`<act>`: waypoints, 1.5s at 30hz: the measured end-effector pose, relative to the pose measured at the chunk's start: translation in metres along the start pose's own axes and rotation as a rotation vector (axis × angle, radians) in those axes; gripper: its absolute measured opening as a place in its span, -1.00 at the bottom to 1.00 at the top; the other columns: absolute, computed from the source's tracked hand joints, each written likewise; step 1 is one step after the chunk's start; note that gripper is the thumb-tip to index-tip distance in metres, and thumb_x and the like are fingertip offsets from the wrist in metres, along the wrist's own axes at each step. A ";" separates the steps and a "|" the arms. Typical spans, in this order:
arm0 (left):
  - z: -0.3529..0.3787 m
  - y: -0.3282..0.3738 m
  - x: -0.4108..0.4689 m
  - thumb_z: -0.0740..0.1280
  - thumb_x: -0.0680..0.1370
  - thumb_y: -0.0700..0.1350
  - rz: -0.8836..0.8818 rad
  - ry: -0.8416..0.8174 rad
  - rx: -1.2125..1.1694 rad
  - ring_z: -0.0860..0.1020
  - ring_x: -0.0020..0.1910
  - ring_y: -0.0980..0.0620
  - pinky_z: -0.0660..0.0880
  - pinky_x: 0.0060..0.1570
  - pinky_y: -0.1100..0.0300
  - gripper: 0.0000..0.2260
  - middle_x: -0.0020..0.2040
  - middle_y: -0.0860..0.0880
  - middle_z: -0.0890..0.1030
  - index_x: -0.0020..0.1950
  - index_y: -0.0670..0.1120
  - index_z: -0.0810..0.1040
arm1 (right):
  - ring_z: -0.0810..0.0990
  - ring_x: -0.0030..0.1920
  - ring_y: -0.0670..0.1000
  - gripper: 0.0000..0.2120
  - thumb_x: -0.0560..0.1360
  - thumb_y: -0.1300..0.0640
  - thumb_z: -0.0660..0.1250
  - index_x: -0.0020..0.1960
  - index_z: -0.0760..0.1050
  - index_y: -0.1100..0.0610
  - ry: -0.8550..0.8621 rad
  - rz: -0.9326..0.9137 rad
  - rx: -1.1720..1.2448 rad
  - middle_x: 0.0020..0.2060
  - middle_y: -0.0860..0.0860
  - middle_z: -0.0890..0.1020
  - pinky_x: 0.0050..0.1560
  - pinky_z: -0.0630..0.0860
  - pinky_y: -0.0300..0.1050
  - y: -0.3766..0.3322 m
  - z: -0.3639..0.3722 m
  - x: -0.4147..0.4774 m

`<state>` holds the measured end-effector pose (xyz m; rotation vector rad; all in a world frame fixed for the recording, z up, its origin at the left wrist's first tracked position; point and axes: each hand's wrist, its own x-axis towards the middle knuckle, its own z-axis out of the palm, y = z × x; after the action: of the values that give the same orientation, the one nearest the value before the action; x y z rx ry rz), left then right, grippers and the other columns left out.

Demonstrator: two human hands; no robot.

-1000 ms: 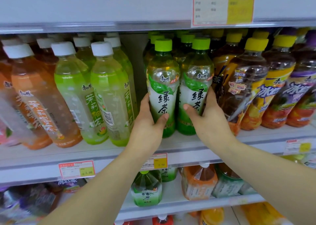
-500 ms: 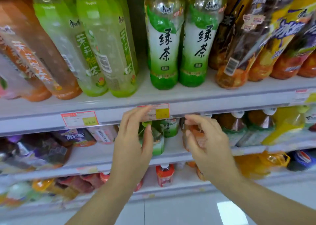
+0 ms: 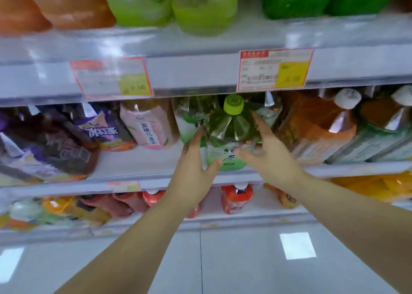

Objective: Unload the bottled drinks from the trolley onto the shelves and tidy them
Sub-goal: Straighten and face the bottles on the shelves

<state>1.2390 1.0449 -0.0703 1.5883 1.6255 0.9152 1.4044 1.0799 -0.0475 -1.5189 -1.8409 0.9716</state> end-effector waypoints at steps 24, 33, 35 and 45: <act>-0.038 -0.039 0.037 0.36 0.25 0.33 0.367 0.276 0.041 0.28 0.42 0.10 0.29 0.38 -0.03 -0.37 0.42 0.13 0.32 0.30 0.30 0.31 | 0.47 0.22 -0.19 -0.59 0.52 0.05 0.27 0.36 0.35 -0.06 0.012 -0.425 -0.048 0.26 -0.11 0.49 0.24 0.38 -0.33 -0.026 0.016 0.073; -0.036 -0.036 0.026 0.38 0.31 0.33 0.392 0.273 0.074 0.39 0.21 0.33 0.32 0.22 0.41 -0.50 0.25 0.25 0.42 0.16 0.34 0.24 | 0.58 -0.06 0.01 -0.80 0.49 0.14 0.35 0.01 0.55 0.27 -0.073 -0.566 -0.176 -0.04 0.20 0.66 0.12 0.51 0.10 -0.045 0.033 0.136; -0.035 -0.035 0.024 0.34 0.31 0.26 0.401 0.278 0.074 0.38 0.07 0.52 0.27 0.03 0.62 -0.54 0.13 0.34 0.42 0.13 0.35 0.22 | 0.53 -0.13 -0.02 -0.80 0.49 0.10 0.35 -0.03 0.55 0.24 -0.061 -0.576 -0.239 -0.07 0.21 0.65 0.04 0.50 -0.01 -0.047 0.030 0.133; -0.027 -0.034 0.029 0.38 0.35 0.31 0.366 0.287 0.059 0.42 0.18 0.31 0.32 0.06 0.49 -0.44 0.26 0.22 0.41 0.28 0.30 0.26 | 0.59 -0.05 -0.04 -0.89 0.52 0.05 0.29 0.01 0.53 0.04 -0.172 -0.559 -0.330 0.00 -0.01 0.64 -0.03 0.49 -0.20 -0.053 0.011 0.121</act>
<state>1.1973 1.0734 -0.0848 1.9052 1.5860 1.3479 1.3405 1.1909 -0.0144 -1.0020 -2.4578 0.5616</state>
